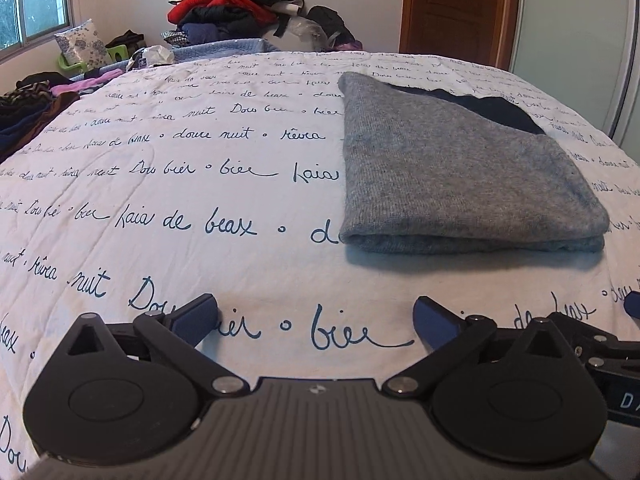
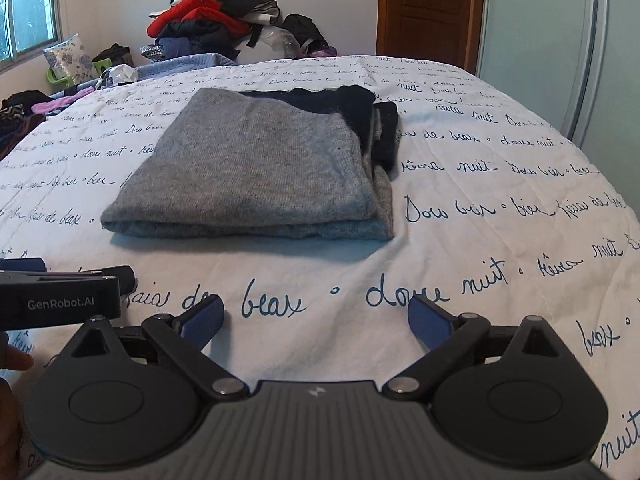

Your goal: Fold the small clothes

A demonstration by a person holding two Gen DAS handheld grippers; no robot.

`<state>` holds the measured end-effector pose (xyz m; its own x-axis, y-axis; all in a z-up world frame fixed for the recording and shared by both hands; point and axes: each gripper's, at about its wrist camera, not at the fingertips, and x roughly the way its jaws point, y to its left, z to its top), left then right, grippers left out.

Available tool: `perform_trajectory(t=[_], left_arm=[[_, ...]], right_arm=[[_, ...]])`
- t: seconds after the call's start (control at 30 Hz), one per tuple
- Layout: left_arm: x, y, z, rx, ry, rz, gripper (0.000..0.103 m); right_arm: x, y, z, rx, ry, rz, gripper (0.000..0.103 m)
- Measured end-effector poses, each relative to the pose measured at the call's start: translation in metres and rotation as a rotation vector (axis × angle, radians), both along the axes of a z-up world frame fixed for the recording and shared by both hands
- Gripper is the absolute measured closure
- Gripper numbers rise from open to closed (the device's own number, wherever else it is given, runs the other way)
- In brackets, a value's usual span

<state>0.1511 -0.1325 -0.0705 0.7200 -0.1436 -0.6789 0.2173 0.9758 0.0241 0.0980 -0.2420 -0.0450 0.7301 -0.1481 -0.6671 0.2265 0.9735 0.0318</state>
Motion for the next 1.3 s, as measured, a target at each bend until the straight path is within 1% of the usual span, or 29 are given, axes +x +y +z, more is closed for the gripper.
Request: perform_trajectory(t=[0.1, 0.47, 0.97, 1.1, 1.3], left_arm=[[-0.002, -0.002, -0.002, 0.01, -0.019, 0.001, 0.0], [-0.008, -0.002, -0.005, 0.009, -0.045, 0.007, 0.0], [-0.007, -0.003, -0.007, 0.014, -0.056, 0.008, 0.0], [-0.008, -0.003, -0.007, 0.015, -0.059, 0.012, 0.0], [-0.012, -0.003, -0.008, 0.017, -0.07, 0.016, 0.0]], right_arm=[[0.0, -0.002, -0.002, 0.009, 0.001, -0.002, 0.0], [-0.004, 0.002, -0.01, -0.014, -0.014, 0.001, 0.0], [-0.007, 0.002, -0.01, -0.014, -0.031, -0.005, 0.0], [-0.008, 0.001, -0.005, -0.024, -0.054, -0.022, 0.0], [-0.004, 0.002, -0.003, -0.073, -0.052, -0.024, 0.0]])
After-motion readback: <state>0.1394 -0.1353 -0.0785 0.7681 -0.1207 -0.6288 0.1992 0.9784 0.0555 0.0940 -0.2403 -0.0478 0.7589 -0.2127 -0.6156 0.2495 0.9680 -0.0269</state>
